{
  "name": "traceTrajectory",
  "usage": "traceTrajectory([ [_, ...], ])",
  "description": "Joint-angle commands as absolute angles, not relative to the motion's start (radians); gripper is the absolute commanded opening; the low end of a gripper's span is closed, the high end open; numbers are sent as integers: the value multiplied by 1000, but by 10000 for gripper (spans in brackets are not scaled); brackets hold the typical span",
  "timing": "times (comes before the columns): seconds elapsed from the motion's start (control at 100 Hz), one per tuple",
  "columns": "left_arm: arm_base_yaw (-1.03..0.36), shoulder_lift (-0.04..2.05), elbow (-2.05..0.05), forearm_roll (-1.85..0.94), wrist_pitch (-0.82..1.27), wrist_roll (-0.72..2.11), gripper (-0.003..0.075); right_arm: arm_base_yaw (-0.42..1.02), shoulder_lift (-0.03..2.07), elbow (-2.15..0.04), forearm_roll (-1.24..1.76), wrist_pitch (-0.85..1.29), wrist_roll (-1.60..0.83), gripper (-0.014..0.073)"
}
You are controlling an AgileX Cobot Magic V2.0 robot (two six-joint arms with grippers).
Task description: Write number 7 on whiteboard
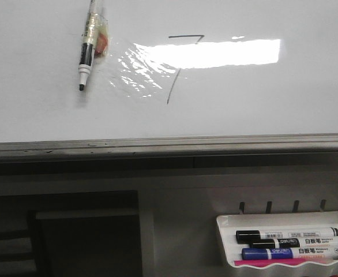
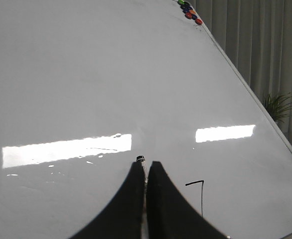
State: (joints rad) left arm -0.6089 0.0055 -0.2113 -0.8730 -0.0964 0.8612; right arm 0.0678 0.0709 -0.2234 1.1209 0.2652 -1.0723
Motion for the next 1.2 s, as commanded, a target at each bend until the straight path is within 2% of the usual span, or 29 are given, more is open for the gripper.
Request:
traceTrajectory([
  [0.0,-611,18,-237,-875,-144,858,-20,68,82,-250,1144,222,-1082,-71],
  [0.31,-611,18,-230,-863,-146,858,-20,68,82,-250,1144,222,-1082,-71],
  [0.48,-582,20,-226,-505,-84,817,-20,68,82,-250,1144,222,-1082,-71],
  [0.58,-508,20,-202,-362,-77,657,-20,68,82,-250,1144,222,-1082,-71],
  [0.88,-134,20,-61,-63,-95,85,-20,68,82,-250,1144,222,-1082,-71],
  [1.19,-15,-24,36,0,-70,19,-20,68,82,-250,1144,222,-1082,-71],
])
